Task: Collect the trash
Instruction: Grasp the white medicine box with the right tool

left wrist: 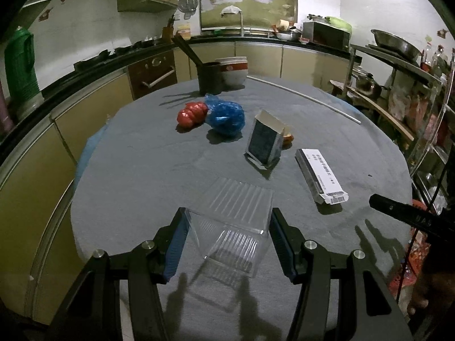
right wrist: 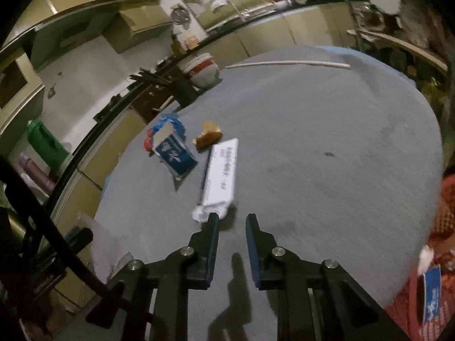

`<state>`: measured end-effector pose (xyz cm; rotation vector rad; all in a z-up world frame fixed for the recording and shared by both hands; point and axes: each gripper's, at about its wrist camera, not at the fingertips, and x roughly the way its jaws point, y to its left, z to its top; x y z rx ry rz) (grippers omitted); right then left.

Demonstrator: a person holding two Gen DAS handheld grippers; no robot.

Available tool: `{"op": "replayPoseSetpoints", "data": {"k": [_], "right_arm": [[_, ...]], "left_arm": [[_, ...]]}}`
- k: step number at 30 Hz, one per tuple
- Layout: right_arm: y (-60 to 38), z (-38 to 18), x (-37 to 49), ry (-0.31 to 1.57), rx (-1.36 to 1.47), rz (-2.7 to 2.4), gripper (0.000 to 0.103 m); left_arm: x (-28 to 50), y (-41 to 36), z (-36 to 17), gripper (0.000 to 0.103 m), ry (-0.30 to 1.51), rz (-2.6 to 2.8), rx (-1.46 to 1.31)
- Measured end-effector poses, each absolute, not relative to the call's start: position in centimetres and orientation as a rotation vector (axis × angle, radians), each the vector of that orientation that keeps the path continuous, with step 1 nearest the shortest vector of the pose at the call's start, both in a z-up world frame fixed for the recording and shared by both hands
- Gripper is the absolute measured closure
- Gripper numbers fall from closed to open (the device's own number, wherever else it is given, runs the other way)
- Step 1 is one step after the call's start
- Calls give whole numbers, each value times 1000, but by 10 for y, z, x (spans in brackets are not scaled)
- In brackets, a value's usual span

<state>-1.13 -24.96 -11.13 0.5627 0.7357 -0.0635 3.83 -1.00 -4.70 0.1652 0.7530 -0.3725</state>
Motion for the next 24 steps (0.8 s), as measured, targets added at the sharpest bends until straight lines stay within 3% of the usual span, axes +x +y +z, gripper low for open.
{"op": "replayPoseSetpoints", "data": {"k": [3, 5, 7, 8, 17, 18, 19, 21, 24], "right_arm": [[-259, -110, -12, 740, 612, -74, 77], [-258, -105, -5, 747, 602, -87, 65], [-253, -100, 1, 732, 583, -64, 19], [-250, -98, 5, 716, 563, -67, 18], [-204, -103, 66, 790, 329, -99, 20], [-199, -107, 75, 805, 298, -121, 26], [-196, -112, 81, 818, 277, -138, 39], [-192, -122, 93, 872, 254, -151, 55], [-192, -126, 92, 874, 259, -146, 55]], "left_arm": [[35, -12, -47, 44, 753, -375, 163], [34, -12, -47, 44, 754, -377, 159], [33, -11, -46, 44, 752, -380, 158], [33, -10, -46, 44, 751, -380, 156], [33, 2, -46, 44, 751, -372, 148], [34, 3, -46, 44, 754, -372, 146], [33, 4, -47, 44, 756, -373, 144], [32, 4, -46, 44, 754, -371, 148], [32, 3, -46, 44, 756, -372, 152]]}}
